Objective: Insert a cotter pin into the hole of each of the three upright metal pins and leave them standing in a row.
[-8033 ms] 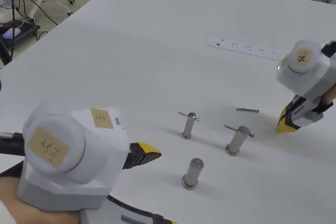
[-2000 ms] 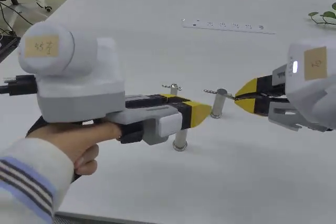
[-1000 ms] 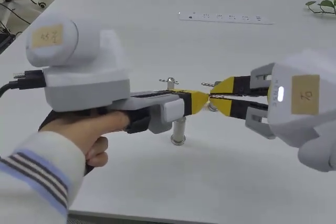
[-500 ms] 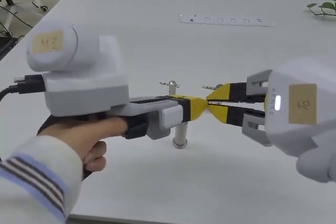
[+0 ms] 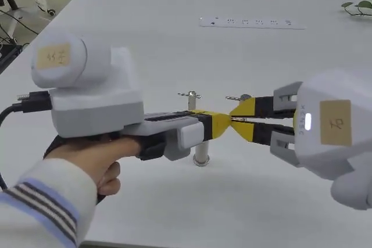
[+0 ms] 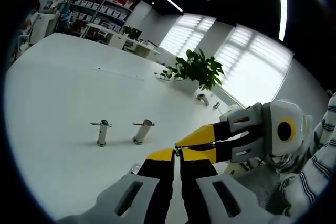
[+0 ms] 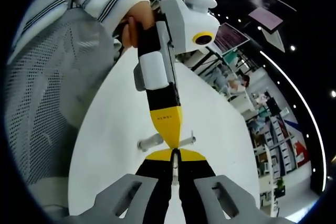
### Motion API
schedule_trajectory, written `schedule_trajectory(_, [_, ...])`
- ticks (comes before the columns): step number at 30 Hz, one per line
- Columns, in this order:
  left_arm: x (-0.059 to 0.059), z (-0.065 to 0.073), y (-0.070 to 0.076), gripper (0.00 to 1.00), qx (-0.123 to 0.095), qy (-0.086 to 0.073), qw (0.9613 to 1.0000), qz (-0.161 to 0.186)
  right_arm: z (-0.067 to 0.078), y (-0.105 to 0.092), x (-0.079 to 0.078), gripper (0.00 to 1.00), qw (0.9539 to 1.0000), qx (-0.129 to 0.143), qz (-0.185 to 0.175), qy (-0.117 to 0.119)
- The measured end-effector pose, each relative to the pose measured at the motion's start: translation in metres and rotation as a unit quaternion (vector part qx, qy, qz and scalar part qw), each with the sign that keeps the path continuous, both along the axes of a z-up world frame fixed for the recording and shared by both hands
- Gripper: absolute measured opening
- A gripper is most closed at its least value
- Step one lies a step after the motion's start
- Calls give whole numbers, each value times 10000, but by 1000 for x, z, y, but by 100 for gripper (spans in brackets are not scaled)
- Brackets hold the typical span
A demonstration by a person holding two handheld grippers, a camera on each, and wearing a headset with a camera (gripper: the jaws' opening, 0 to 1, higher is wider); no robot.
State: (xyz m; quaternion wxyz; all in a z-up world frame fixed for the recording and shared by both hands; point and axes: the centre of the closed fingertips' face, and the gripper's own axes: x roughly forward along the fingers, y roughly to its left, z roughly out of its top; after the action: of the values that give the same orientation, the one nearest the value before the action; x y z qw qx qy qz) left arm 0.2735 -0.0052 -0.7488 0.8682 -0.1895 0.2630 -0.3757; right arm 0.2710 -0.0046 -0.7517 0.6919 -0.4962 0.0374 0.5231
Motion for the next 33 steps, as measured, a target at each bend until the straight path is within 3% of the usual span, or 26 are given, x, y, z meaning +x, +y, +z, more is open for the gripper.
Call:
schedule_trajectory(11, [-1,-4,1,0,-24,208,9998,61,-3,0,-3,2,9999,2,73,136])
schedule_trajectory(24, [0,-1,3,0,-83,231,9997,17,0,2,-2,3,9996,-5,170,233])
schedule_trajectory(27, [-1,0,2,0,-153,281,9995,-18,-3,3,-2,8,9995,-106,217,189])
schedule_trajectory(29, [-2,-1,1,0,-98,255,9996,-65,-5,3,-2,14,9995,-138,230,183])
schedule_trajectory(33, [-3,-1,1,0,-40,196,9998,-96,-2,2,-1,17,9993,-80,223,296])
